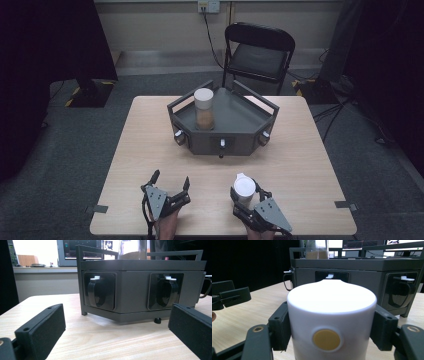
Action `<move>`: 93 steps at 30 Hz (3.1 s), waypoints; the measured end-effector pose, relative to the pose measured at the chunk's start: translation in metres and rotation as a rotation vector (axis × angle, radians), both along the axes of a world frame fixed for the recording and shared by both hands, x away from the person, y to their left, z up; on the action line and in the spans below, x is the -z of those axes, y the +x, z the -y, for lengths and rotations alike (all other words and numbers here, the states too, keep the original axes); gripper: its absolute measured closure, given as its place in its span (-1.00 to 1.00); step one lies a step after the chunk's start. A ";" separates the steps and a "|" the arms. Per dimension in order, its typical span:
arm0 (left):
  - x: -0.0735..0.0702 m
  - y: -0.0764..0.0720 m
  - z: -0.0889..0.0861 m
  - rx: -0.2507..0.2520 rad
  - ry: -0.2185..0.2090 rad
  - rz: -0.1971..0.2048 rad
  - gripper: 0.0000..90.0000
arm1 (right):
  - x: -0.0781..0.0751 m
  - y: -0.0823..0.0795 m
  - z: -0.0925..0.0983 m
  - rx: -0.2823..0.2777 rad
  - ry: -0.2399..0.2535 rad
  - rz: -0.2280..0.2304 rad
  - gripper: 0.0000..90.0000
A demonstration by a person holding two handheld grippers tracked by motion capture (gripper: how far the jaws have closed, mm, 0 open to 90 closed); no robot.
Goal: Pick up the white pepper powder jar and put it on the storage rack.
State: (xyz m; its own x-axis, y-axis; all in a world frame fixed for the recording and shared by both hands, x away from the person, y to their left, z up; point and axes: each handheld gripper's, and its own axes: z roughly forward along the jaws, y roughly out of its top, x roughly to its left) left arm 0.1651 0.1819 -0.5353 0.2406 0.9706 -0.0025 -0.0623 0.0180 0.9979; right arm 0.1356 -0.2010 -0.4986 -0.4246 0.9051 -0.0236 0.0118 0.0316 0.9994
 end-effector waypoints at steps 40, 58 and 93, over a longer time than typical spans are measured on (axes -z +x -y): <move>0.000 0.000 0.000 0.000 0.000 0.000 -0.99 | -0.045 0.018 0.004 -0.014 -0.004 -0.023 -0.33; 0.000 0.000 0.000 0.001 0.000 0.000 -0.99 | -0.090 0.044 0.007 -0.018 -0.010 -0.002 -0.33; 0.000 0.000 0.000 -0.002 0.000 0.000 -0.98 | -0.142 0.101 -0.003 -0.014 -0.014 0.004 -0.33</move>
